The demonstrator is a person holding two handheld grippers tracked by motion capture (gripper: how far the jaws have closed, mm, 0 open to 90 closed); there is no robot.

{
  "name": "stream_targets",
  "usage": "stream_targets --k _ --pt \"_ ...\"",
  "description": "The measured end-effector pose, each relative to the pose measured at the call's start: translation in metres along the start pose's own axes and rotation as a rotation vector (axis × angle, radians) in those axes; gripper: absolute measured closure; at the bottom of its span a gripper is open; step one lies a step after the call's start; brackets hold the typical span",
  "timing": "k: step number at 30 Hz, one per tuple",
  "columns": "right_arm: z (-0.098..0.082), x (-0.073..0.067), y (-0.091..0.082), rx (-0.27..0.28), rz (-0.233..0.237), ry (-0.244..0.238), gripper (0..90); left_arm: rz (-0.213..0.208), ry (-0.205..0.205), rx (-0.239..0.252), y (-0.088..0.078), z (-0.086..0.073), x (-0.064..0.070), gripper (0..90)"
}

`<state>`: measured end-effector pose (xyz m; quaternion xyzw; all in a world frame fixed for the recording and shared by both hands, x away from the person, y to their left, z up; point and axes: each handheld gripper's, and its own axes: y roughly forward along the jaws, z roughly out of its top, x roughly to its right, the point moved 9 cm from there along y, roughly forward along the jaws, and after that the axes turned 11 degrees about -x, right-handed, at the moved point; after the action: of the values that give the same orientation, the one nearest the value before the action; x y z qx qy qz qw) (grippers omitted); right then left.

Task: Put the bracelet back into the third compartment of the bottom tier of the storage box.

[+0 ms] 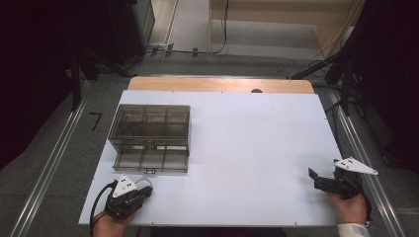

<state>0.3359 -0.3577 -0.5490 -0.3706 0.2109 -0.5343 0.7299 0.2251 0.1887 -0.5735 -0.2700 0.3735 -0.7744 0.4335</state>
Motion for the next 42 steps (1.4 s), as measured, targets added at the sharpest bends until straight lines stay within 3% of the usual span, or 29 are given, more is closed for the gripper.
stream_targets --k 7,18,31,33,42 --pt "0.000 0.000 0.000 -0.003 0.002 -0.004 3.6 -0.005 0.000 0.003 -0.003 0.002 0.003 87.6" --pt "-0.001 0.000 0.000 -0.006 -0.001 0.001 3.6 -0.033 -0.021 0.055 -0.012 0.012 0.010 87.8" --pt "-0.001 0.000 0.000 -0.004 0.001 -0.004 3.6 -0.044 -0.058 0.087 -0.020 0.018 0.008 87.8" --pt "-0.001 0.000 0.001 -0.006 -0.001 -0.002 3.6 -0.062 -0.076 0.101 -0.022 0.019 0.009 87.8" --pt "-0.001 -0.001 0.000 -0.005 -0.001 -0.005 3.6 -0.062 -0.076 0.119 -0.027 0.023 0.010 87.9"
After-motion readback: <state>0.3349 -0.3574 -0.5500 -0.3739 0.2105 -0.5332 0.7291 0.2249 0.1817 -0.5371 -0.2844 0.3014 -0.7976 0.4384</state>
